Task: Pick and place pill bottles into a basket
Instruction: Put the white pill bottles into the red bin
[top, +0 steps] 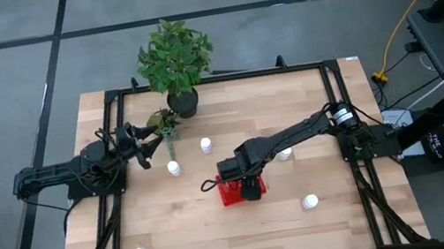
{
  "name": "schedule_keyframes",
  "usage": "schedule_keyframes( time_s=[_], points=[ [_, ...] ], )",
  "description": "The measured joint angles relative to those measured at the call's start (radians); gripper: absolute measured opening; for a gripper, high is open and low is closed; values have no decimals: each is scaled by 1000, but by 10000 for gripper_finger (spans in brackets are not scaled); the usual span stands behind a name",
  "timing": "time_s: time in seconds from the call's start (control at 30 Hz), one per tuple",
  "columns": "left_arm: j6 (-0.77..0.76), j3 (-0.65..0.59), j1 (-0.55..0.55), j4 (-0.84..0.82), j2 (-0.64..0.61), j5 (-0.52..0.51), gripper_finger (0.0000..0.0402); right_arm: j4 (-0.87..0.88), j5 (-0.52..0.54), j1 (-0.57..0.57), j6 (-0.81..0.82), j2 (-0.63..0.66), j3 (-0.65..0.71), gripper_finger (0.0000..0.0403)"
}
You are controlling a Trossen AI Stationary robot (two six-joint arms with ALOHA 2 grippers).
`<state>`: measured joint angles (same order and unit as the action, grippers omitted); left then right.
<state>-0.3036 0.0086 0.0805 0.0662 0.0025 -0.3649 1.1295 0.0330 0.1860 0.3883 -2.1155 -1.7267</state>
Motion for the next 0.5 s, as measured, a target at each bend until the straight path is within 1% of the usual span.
schedule_keyframes(
  time_s=[0.33, 0.4, 0.5],
  points=[
    [1, 0, 0, -1, 0, 0, 246, 12, 0, -1, 27, 0, -2, 260],
    [0, 0, 0, -1, 0, 0, 246, 46, 0, -1, 30, 0, -26, 267],
    [1, 0, 0, -2, 0, 0, 246, 121, 0, -1, 30, 2, -101, 270]
  ],
)
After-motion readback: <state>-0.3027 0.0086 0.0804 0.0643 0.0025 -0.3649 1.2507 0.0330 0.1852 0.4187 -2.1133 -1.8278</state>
